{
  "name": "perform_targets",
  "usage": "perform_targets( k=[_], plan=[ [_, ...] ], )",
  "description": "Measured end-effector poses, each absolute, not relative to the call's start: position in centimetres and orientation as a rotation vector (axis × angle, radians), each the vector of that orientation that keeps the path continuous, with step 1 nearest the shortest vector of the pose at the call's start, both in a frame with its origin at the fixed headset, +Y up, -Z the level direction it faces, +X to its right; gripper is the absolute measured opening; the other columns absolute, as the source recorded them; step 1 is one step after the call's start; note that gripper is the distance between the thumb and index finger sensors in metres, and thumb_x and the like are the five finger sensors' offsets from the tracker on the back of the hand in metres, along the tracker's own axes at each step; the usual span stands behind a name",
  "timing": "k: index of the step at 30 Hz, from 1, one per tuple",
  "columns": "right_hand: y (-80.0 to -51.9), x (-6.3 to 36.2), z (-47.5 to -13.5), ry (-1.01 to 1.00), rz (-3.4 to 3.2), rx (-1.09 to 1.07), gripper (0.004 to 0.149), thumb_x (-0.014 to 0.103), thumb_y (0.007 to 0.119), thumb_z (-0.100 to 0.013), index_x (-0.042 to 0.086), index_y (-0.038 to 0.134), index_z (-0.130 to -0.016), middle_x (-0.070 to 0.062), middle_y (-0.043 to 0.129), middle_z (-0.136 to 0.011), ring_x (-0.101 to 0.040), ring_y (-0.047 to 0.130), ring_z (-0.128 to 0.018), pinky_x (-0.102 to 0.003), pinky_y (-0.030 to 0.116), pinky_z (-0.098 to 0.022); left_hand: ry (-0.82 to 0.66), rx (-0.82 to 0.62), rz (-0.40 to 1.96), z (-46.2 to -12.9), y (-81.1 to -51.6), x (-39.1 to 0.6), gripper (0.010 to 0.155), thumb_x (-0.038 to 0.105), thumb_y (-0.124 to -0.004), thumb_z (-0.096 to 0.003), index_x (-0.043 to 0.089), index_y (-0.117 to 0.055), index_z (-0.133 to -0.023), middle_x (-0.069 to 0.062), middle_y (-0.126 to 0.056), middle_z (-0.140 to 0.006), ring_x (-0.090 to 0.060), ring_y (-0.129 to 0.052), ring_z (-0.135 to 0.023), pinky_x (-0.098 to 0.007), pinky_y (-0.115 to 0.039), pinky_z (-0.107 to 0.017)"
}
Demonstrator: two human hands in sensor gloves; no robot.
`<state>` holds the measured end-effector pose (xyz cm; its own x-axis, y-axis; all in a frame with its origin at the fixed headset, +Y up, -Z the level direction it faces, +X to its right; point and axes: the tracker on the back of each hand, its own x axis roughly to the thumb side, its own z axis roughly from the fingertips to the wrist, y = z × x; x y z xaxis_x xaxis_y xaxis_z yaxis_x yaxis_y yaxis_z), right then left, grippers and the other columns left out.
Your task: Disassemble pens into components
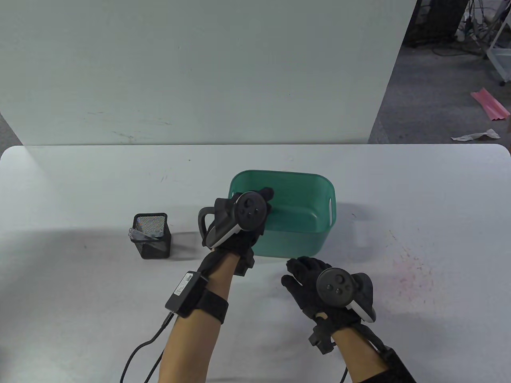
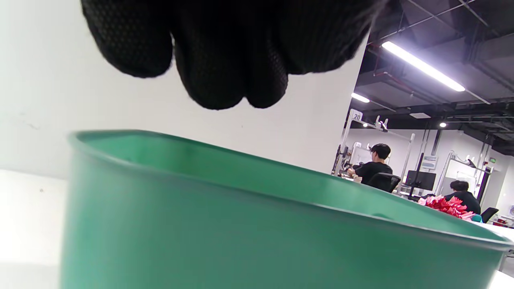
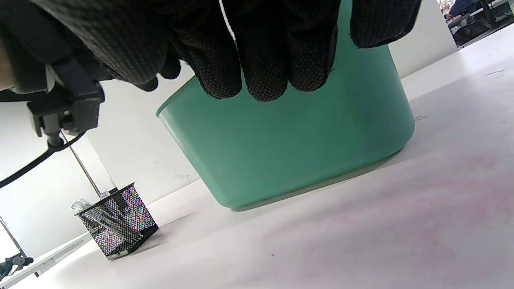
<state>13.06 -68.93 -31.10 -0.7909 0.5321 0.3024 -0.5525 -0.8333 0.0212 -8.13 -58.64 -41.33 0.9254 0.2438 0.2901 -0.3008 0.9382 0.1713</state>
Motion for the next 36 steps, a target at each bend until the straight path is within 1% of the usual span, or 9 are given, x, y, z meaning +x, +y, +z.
perform_targets(
  k=[4,9,14,16,19,24,26,30,36],
  plan=[
    [-68.9,13.2,-31.1,-0.095,2.529,0.39,0.054,0.051,0.068,-0.062,0.016,0.069,-0.103,-0.019,0.069,-0.107,-0.046,0.066,-0.098,-0.069,0.049,-0.071,-0.251,0.236,0.244,-41.0,-58.1,-10.9,0.046,0.042,-0.079,-0.0543,0.037,-0.071,-0.099,0.003,-0.089,-0.101,-0.024,-0.099,-0.085,-0.057,-0.081,-0.064],
    [-68.9,13.3,-31.1,-0.092,2.525,0.381,0.054,0.051,0.069,-0.062,0.016,0.069,-0.103,-0.019,0.068,-0.107,-0.046,0.065,-0.098,-0.069,0.049,-0.071,-0.171,0.224,0.164,-40.7,-57.9,-15.3,0.047,0.044,-0.079,-0.0538,0.037,-0.07,-0.1,0.002,-0.088,-0.103,-0.025,-0.098,-0.088,-0.058,-0.08,-0.065],
    [-68.9,13.4,-31.1,-0.088,2.527,0.372,0.054,0.051,0.069,-0.062,0.016,0.069,-0.103,-0.019,0.069,-0.107,-0.046,0.066,-0.098,-0.069,0.049,-0.071,-0.07,0.137,0.082,-40.6,-58.4,-20.6,0.05,0.046,-0.079,-0.0534,0.037,-0.069,-0.101,0.0,-0.083,-0.108,-0.029,-0.093,-0.096,-0.06,-0.077,-0.067],
    [-68.9,13.4,-31.1,-0.085,2.524,0.37,0.054,0.051,0.069,-0.062,0.016,0.069,-0.103,-0.019,0.069,-0.107,-0.046,0.066,-0.098,-0.069,0.049,-0.071,-0.025,0.133,0.038,-40.6,-58.7,-22.1,0.051,0.047,-0.079,-0.0531,0.037,-0.069,-0.102,-0.001,-0.082,-0.109,-0.03,-0.091,-0.097,-0.061,-0.077,-0.068],
    [-68.9,13.4,-31.1,-0.077,2.527,0.368,0.054,0.051,0.069,-0.062,0.016,0.069,-0.103,-0.019,0.069,-0.107,-0.046,0.066,-0.098,-0.069,0.049,-0.071,0.045,0.069,-0.015,-40.8,-59.6,-24.4,0.053,0.048,-0.08,-0.0526,0.037,-0.067,-0.103,-0.001,-0.081,-0.11,-0.031,-0.09,-0.099,-0.062,-0.076,-0.068],
    [-69.0,13.4,-31.1,-0.064,2.524,0.359,0.054,0.051,0.069,-0.062,0.016,0.069,-0.103,-0.019,0.069,-0.107,-0.046,0.066,-0.098,-0.069,0.049,-0.071,0.084,-0.053,-0.059,-41.3,-61.3,-26.1,0.057,0.05,-0.081,-0.0513,0.037,-0.065,-0.104,-0.001,-0.081,-0.111,-0.03,-0.09,-0.099,-0.062,-0.076,-0.068],
    [-69.0,13.5,-31.2,-0.061,2.524,0.357,0.054,0.051,0.069,-0.062,0.016,0.069,-0.103,-0.019,0.069,-0.107,-0.046,0.066,-0.098,-0.069,0.049,-0.071,0.087,-0.083,-0.069,-41.4,-61.8,-26.2,0.059,0.053,-0.082,-0.0502,0.037,-0.065,-0.104,-0.001,-0.082,-0.11,-0.027,-0.094,-0.093,-0.057,-0.08,-0.065],
    [-69.0,13.5,-31.2,-0.052,2.523,0.35,0.054,0.051,0.069,-0.062,0.016,0.069,-0.103,-0.019,0.069,-0.107,-0.046,0.066,-0.098,-0.07,0.049,-0.071,0.063,-0.141,-0.115,-41.8,-63.0,-25.7,0.063,0.058,-0.084,-0.047,0.035,-0.067,-0.104,0.0,-0.088,-0.106,-0.024,-0.099,-0.084,-0.053,-0.084,-0.06],
    [-69.1,13.6,-31.2,-0.039,2.519,0.341,0.054,0.051,0.069,-0.062,0.016,0.069,-0.103,-0.019,0.069,-0.107,-0.046,0.066,-0.098,-0.07,0.049,-0.071,0.091,-0.174,-0.213,-42.5,-64.4,-24.8,0.059,0.054,-0.086,-0.0476,0.03,-0.075,-0.1,0.005,-0.107,-0.092,-0.018,-0.111,-0.068,-0.049,-0.087,-0.055]
  ],
)
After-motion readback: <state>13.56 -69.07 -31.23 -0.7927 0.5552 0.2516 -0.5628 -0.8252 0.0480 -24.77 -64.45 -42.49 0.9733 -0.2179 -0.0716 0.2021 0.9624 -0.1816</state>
